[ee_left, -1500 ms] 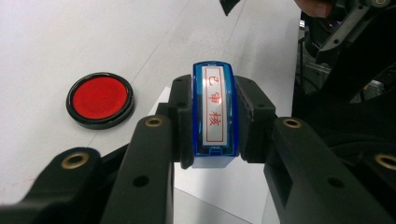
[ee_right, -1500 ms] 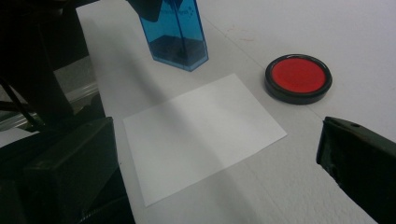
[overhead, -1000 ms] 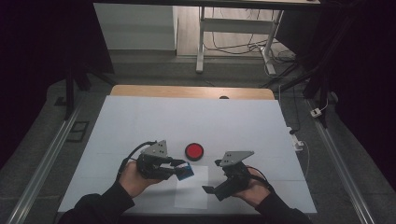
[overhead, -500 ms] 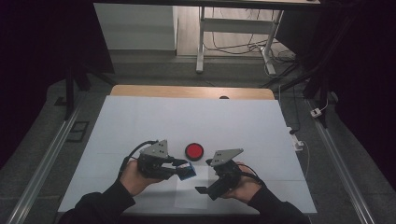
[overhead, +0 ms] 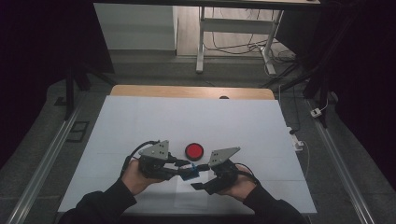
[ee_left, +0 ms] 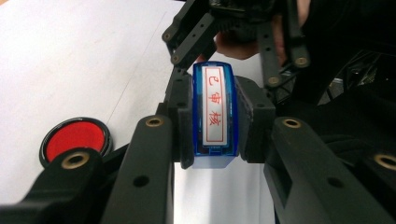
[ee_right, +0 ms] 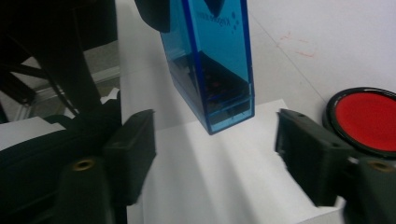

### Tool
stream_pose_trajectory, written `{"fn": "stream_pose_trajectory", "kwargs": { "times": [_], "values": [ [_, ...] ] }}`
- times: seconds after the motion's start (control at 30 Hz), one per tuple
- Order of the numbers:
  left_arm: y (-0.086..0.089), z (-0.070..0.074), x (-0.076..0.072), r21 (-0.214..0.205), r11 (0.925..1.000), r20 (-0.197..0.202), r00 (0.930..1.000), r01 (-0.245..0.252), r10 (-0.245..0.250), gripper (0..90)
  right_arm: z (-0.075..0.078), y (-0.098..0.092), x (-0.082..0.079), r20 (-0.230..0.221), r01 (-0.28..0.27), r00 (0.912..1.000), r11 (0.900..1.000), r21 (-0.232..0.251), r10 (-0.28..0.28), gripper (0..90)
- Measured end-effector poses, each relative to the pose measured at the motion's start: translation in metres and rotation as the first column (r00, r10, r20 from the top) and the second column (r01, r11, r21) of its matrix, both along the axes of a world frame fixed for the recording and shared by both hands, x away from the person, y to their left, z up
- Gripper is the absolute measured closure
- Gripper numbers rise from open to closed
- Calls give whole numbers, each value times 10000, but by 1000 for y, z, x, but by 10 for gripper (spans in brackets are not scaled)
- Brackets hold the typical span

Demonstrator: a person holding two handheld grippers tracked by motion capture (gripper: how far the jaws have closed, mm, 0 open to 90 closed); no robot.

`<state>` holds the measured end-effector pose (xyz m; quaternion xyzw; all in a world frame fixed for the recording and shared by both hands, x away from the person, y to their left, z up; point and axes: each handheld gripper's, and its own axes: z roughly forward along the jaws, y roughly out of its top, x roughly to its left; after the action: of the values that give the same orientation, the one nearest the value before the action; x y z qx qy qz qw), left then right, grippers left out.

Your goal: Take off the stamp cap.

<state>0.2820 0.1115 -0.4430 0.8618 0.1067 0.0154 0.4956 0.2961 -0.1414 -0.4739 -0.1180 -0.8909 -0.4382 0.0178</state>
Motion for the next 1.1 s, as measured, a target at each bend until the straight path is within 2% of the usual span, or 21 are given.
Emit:
{"fn": "stream_pose_trajectory", "kwargs": {
  "times": [0.07,0.23,0.5,0.77,1.03,1.1],
  "values": [
    [0,0,0,-9,10000,75,9999,72,-72,704,0,-1,2,-214,-197,9996,9998,53,198,412],
    [-2,0,-1,-141,9995,246,9993,275,-271,705,-2,0,5,-357,-482,9981,9983,312,493,479],
    [-2,1,-3,-394,9976,519,9972,567,-546,705,0,0,6,-245,-981,9947,9935,583,996,592],
    [-1,1,-3,-581,9960,722,9954,675,-633,705,0,0,7,-225,-1217,9920,9888,860,1240,642],
    [0,1,-4,-710,9943,839,9937,799,-739,705,0,-2,9,-550,-1342,9883,9830,1255,1420,670],
    [0,1,-4,-712,9941,840,9936,821,-761,705,0,-2,9,-551,-1348,9883,9832,1233,1424,672]
  ]
}}
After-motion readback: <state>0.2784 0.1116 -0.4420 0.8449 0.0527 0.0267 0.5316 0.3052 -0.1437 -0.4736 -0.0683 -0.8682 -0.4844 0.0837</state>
